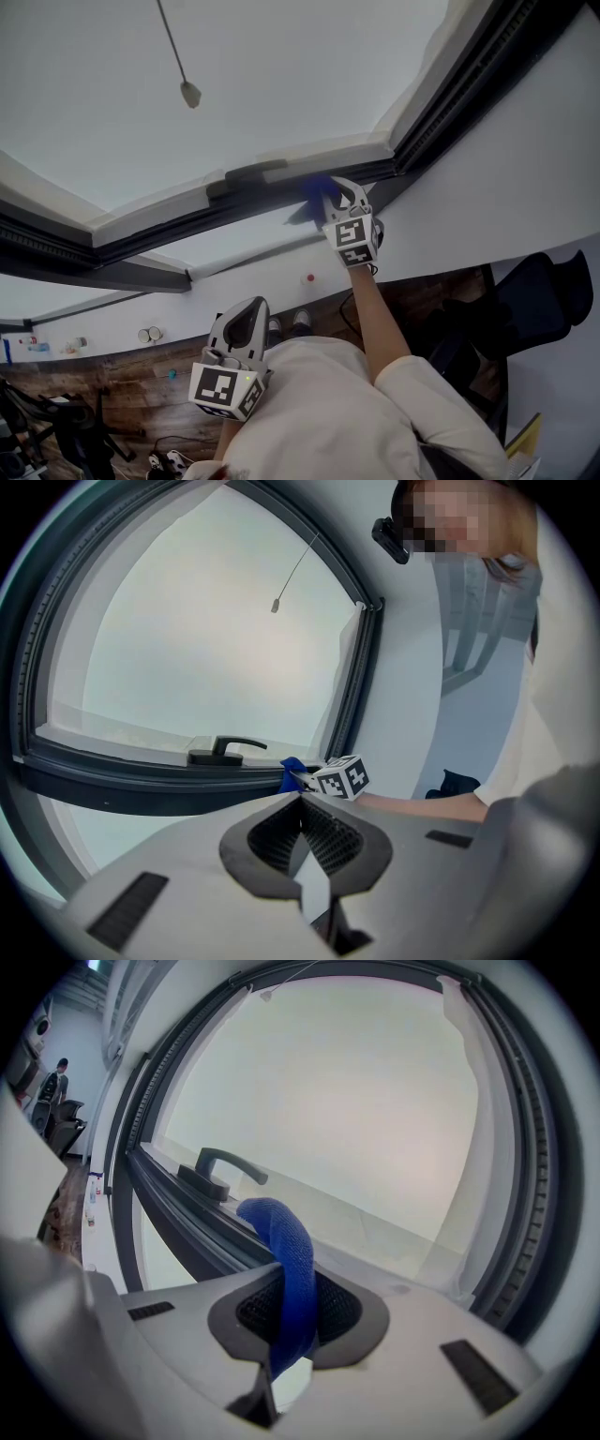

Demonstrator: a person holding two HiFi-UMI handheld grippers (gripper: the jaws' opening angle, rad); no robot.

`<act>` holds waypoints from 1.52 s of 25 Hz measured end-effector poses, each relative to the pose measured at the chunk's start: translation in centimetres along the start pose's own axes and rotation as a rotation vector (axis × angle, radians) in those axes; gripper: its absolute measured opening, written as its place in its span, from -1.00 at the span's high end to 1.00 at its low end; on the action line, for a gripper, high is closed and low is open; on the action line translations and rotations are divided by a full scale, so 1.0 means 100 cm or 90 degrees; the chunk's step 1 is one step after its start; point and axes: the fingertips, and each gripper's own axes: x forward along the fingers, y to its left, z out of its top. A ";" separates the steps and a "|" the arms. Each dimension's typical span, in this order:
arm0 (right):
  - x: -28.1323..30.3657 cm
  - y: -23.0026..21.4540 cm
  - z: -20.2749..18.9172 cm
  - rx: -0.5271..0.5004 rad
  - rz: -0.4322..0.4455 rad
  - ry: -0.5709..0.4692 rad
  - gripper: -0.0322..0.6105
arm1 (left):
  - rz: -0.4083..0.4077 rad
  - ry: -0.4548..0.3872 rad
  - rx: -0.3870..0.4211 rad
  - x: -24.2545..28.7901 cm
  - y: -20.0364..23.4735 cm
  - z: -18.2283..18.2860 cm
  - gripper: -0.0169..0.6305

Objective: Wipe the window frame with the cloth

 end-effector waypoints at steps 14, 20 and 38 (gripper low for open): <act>-0.009 -0.048 -0.023 0.016 -0.030 0.001 0.76 | 0.003 -0.004 0.002 0.024 -0.018 0.000 0.92; -0.011 -0.069 -0.036 0.018 -0.042 0.007 0.76 | 0.004 -0.007 0.002 0.036 -0.029 -0.001 0.92; -0.021 -0.128 -0.064 0.004 -0.114 0.033 0.76 | 0.031 -0.023 0.005 0.047 -0.035 0.001 0.92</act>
